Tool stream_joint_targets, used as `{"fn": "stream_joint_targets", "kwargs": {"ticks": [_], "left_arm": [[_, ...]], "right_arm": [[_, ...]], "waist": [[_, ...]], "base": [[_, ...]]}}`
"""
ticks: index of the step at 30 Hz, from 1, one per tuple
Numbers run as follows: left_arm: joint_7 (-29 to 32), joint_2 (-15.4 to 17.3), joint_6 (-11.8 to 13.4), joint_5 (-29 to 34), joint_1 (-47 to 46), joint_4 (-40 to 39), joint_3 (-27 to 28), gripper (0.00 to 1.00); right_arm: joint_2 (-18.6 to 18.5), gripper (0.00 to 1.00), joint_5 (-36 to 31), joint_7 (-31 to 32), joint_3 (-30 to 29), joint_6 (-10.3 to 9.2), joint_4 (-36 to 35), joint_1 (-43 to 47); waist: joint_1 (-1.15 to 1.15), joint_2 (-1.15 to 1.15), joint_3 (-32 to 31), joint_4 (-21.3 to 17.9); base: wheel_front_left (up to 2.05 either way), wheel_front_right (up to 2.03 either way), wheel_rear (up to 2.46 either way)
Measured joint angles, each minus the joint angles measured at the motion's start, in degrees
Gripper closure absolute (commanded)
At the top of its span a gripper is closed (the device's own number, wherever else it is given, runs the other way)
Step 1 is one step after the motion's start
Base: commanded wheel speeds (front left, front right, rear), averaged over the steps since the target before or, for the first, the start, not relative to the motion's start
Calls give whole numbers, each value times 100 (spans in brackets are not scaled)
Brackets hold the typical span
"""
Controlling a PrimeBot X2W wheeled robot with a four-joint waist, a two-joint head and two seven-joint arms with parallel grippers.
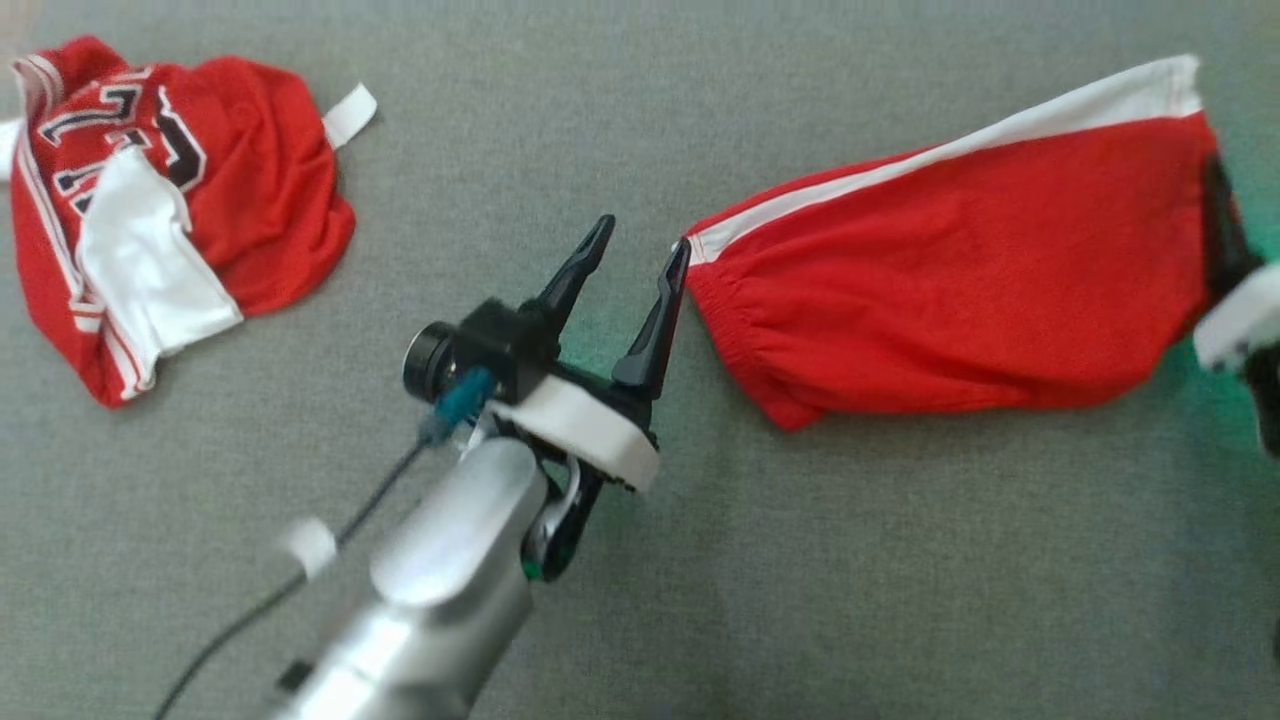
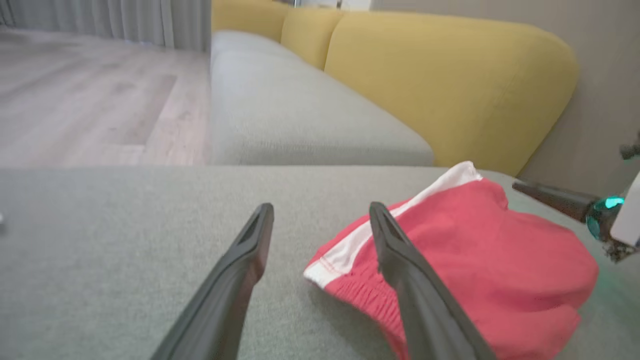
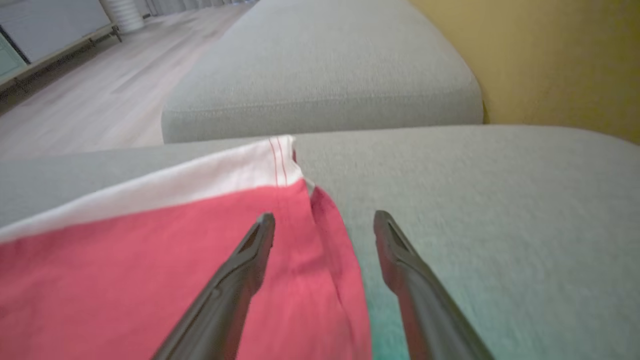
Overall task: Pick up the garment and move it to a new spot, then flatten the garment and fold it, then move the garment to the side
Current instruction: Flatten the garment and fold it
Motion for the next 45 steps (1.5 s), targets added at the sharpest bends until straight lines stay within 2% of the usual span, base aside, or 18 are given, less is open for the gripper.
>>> {"fn": "stream_joint_targets", "kwargs": {"ticks": [4,7,13,16,17,18,19,23,27,37,45], "left_arm": [[-9,0,475,827,706,-979,517,0],[-15,9,717,1346,1343,-1682,855,0],[-33,20,858,2007,2445,-2677,1157,0],[-33,24,858,2162,2711,-2847,1227,0],[-33,26,858,2198,2762,-2878,1257,0],[-33,30,855,2229,2794,-2902,1278,0],[-33,30,853,2256,2820,-2927,1303,0],[-33,35,848,2362,2860,-2971,1484,0],[-33,34,798,2447,2941,-2986,1628,0],[-33,38,641,2529,3198,-2985,1809,0],[-33,38,521,2537,3195,-2878,1791,0]], "right_arm": [[1,0,107,267,-174,0,236,263],[63,0,287,469,-422,0,419,238],[86,0,614,1157,-815,0,1225,216],[79,0,742,1273,-969,0,1402,170],[82,22,795,1305,-988,0,1426,162],[90,92,842,1317,-989,0,1425,162],[107,100,892,1359,-978,0,1417,163],[244,100,1015,1181,-903,0,1327,185],[213,100,1032,964,-868,0,1259,210],[-272,100,1077,708,-961,0,1005,714],[-260,100,876,388,-906,0,322,713]], "waist": [[-1,0,-199,44],[0,0,-282,171],[0,0,-443,562],[0,0,-500,693],[0,0,-518,718],[0,0,-535,735],[0,0,-550,740],[1,0,-605,640],[1,0,-676,426],[1,0,-839,-222],[1,0,-951,-398]], "base": [[0,0,0],[0,0,0],[0,0,0],[0,0,0],[0,0,0],[0,0,0],[0,0,0],[0,0,0],[0,0,0],[0,0,0],[0,0,0]]}}
